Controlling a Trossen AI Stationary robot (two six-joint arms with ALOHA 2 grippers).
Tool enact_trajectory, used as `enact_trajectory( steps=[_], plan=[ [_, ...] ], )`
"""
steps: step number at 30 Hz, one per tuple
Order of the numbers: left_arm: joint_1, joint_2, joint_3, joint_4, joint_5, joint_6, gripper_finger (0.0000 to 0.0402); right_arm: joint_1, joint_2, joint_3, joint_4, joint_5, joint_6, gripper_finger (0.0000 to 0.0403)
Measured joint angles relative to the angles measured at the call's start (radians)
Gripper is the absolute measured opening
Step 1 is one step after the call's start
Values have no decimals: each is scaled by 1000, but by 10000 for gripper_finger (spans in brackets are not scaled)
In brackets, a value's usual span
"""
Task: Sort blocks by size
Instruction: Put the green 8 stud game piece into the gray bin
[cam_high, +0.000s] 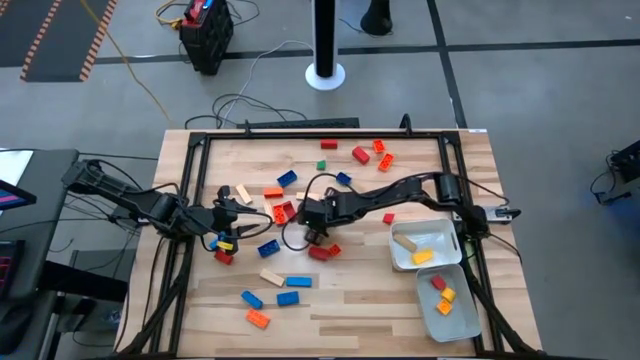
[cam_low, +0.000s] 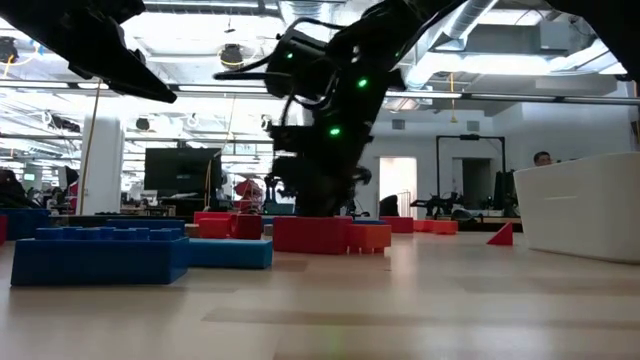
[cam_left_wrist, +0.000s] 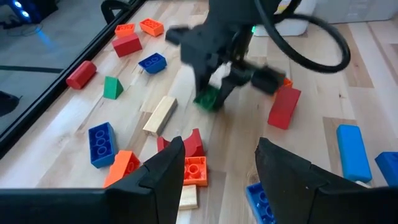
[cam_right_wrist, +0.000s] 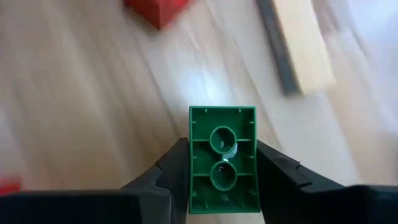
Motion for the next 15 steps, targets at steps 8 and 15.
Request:
enact_trajectory(
  steps=[8,15],
  plan=[
    [0,3,0,4,0,-2,188,71,-228,-39,-284,-41,47,163],
    [0,10,-61,74,-1,-16,188,249,-524,-146,-493,-110,305,164]
  ],
)
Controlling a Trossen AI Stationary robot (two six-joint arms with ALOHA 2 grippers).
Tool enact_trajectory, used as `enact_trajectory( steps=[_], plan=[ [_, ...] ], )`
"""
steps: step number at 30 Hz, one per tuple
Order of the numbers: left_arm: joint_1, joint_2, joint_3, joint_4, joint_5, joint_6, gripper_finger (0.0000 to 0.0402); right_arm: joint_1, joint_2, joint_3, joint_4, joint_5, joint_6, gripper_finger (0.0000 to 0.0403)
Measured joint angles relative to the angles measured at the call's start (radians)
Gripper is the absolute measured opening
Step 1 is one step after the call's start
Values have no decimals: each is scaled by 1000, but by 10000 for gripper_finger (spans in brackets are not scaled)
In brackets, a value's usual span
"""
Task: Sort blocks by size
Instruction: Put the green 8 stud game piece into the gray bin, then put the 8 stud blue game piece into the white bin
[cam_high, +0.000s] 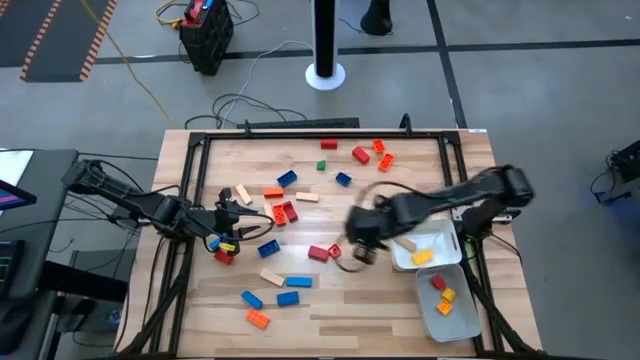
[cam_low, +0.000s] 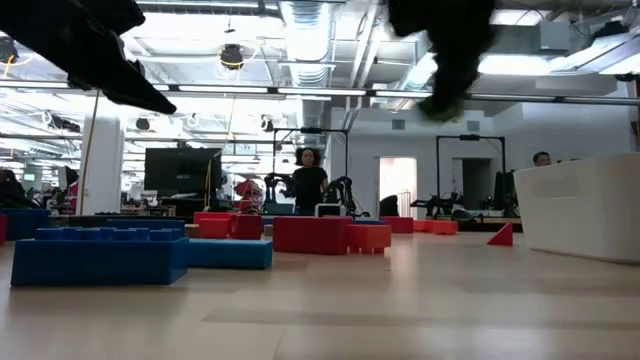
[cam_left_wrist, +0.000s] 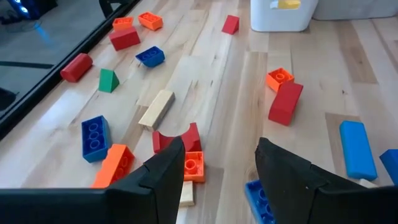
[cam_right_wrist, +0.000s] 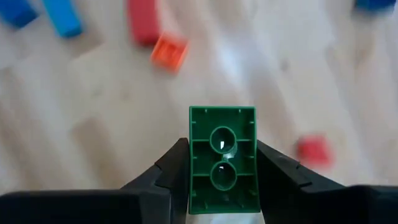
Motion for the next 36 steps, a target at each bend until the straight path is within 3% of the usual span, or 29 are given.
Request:
enact_trajectory(
  steps=[8,13,18,23,28,33,36],
  plan=[
    [0,0,-8,48,-1,-7,188,359,-206,-188,-65,-103,635,166],
    [0,0,-8,61,-1,-8,188,558,-200,-267,-58,-118,950,174],
    [0,0,-8,71,-1,-10,188,649,-140,-288,-70,-138,1133,204],
    [0,0,-8,113,-2,15,188,656,-114,-290,-61,-202,1178,234],
    [0,0,-8,129,-2,60,188,597,-151,-264,-74,-216,1133,239],
    [3,0,-8,155,-2,132,188,466,-159,-177,-241,-175,943,232],
    [3,0,-8,176,-3,163,188,376,-159,-127,-323,-61,777,230]
  ],
)
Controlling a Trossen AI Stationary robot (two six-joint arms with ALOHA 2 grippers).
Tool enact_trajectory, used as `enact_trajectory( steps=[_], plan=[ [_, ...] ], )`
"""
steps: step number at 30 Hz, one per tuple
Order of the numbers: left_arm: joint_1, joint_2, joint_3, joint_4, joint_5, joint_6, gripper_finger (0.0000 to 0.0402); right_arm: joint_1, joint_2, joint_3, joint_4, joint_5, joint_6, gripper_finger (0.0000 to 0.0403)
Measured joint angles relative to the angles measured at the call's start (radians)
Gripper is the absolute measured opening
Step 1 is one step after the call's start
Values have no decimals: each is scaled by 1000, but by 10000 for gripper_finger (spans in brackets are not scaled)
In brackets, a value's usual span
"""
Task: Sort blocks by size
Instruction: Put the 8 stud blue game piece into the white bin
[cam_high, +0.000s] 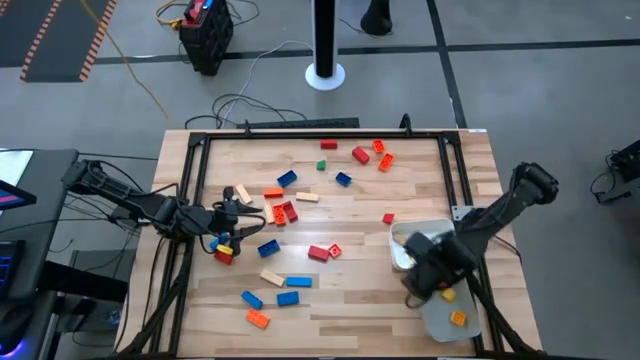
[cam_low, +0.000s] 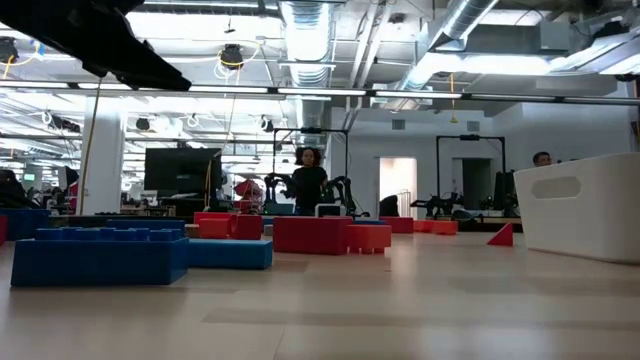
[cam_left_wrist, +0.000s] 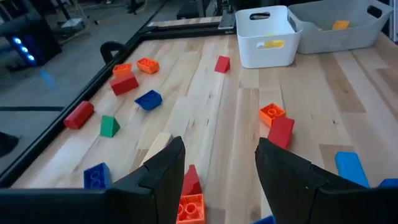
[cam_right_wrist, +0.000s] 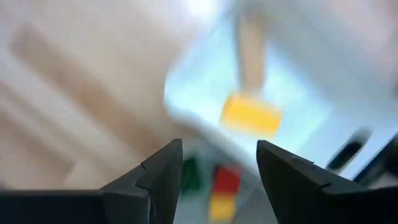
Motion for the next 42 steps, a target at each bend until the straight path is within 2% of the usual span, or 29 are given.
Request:
enact_trajectory(
  steps=[3,5,9,11,13,15,17,20,27,30,34,36,39,42],
  plan=[
    [0,0,0,2,-9,13,188,-88,0,26,-19,197,-160,230],
    [0,0,0,0,-11,13,188,-149,0,25,33,346,-270,230],
    [6,12,0,-36,-11,2,188,-262,11,1,374,591,-587,230],
    [35,35,0,-50,-11,3,185,-310,21,-25,609,643,-818,230],
    [83,70,3,-62,-11,2,179,-368,31,-64,848,633,-1044,230],
    [141,111,11,-94,6,-27,172,-431,32,-109,1036,558,-1174,230],
    [203,150,21,-123,65,-74,165,-490,31,-158,1183,477,-1248,230],
    [275,205,38,-178,134,-115,157,-543,32,-216,1300,435,-1315,230],
    [419,337,183,-465,205,-127,153,-583,29,-231,1318,414,-1357,230],
    [468,412,248,-585,224,-68,153,-592,26,-231,1315,414,-1363,230],
    [501,504,305,-661,243,-62,153,-592,26,-231,1268,414,-1362,230],
    [502,536,320,-677,306,-75,153,-590,26,-231,1252,414,-1362,230],
    [487,576,334,-714,418,-180,153,-590,26,-231,1240,414,-1361,230],
    [465,614,338,-830,504,-335,153,-590,26,-231,1226,413,-1354,230]
  ],
)
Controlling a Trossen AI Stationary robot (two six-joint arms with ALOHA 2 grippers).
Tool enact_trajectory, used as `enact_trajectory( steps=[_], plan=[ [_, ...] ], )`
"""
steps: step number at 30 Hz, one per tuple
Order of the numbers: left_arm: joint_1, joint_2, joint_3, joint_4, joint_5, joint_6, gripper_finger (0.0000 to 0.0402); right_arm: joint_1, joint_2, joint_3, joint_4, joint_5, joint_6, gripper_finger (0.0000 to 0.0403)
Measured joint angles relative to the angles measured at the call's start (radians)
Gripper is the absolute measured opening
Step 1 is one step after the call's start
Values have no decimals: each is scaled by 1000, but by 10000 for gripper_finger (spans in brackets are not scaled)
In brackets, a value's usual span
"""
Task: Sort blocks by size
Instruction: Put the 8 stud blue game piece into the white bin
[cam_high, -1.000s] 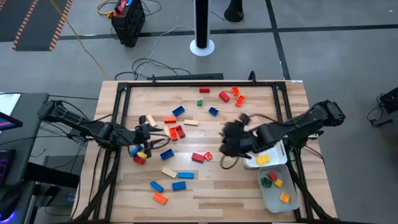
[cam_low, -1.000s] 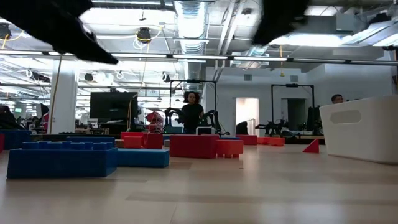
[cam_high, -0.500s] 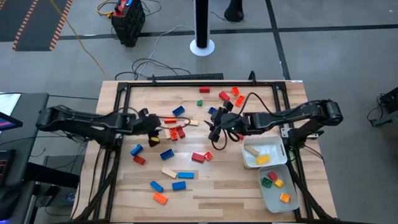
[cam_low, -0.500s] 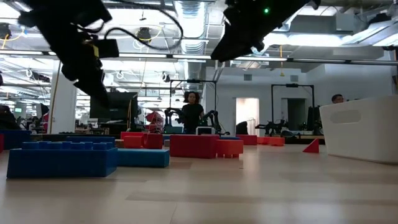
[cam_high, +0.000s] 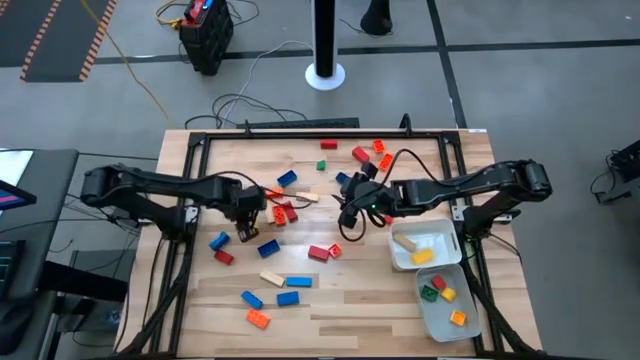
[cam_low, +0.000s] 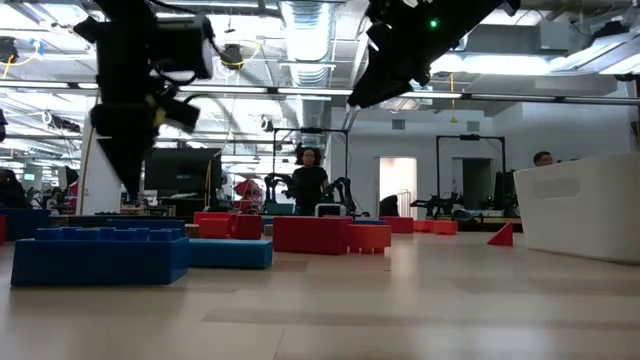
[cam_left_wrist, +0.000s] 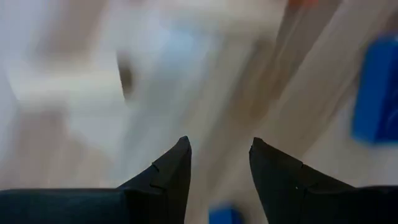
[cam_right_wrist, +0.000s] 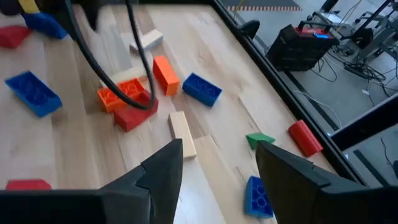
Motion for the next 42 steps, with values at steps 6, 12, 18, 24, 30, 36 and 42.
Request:
enact_trajectory(
  steps=[6,12,18,24,30,36,42],
  plan=[
    [-60,20,-11,-161,-31,-171,159,4,0,0,-8,-1,-1,230],
    [-86,-28,-6,-208,48,-229,218,4,0,0,-5,-3,-6,230],
    [-106,-35,-30,-263,66,-326,273,23,0,0,-5,-7,-19,230],
    [-119,-32,-87,-199,85,-339,275,42,-4,0,-6,-7,-26,230],
    [-119,-32,-149,-123,112,-337,257,46,-7,0,-7,-7,-24,230],
    [-118,-32,-194,-47,103,-320,216,38,-7,0,-5,-6,-24,230],
    [-119,-33,-206,-16,104,-301,133,38,-7,0,-5,-2,-24,230]
  ],
)
